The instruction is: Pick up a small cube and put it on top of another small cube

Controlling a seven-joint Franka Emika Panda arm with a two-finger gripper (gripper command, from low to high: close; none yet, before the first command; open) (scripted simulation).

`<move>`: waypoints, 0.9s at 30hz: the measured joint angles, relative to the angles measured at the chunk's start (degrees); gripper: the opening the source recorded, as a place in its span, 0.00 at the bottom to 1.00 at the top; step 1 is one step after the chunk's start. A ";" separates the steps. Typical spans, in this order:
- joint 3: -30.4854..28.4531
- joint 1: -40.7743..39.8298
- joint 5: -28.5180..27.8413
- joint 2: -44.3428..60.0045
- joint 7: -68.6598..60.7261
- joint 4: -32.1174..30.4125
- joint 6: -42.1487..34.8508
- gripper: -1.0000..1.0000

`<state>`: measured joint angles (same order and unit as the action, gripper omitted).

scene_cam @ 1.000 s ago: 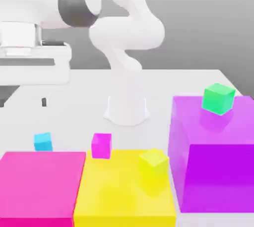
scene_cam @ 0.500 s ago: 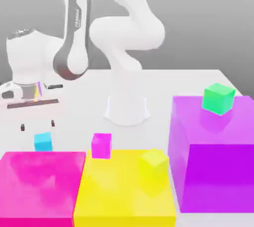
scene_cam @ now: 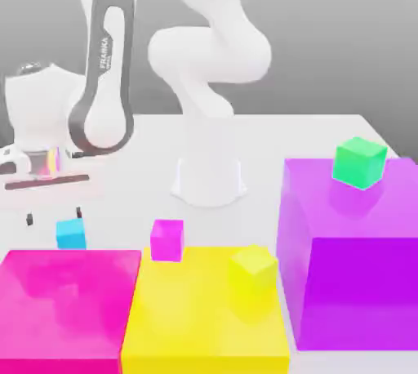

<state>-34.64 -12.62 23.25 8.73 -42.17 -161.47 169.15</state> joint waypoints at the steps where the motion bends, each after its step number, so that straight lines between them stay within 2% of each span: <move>1: 1.89 -1.45 1.71 0.67 -1.25 0.16 0.44 0.50; 10: 19.44 -14.56 18.52 7.15 -13.44 1.45 5.02 0.50; 11: 21.18 -15.90 19.98 7.75 -14.49 1.54 5.52 0.00; 17: 22.02 -16.55 20.78 8.06 -15.08 1.59 5.60 0.00; 20: 18.25 -13.67 17.46 6.71 -12.68 1.38 4.55 0.00; 27: 5.39 -4.33 4.13 1.70 -3.02 0.38 1.10 0.00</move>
<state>-29.25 -16.95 27.38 10.43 -45.19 -161.09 170.26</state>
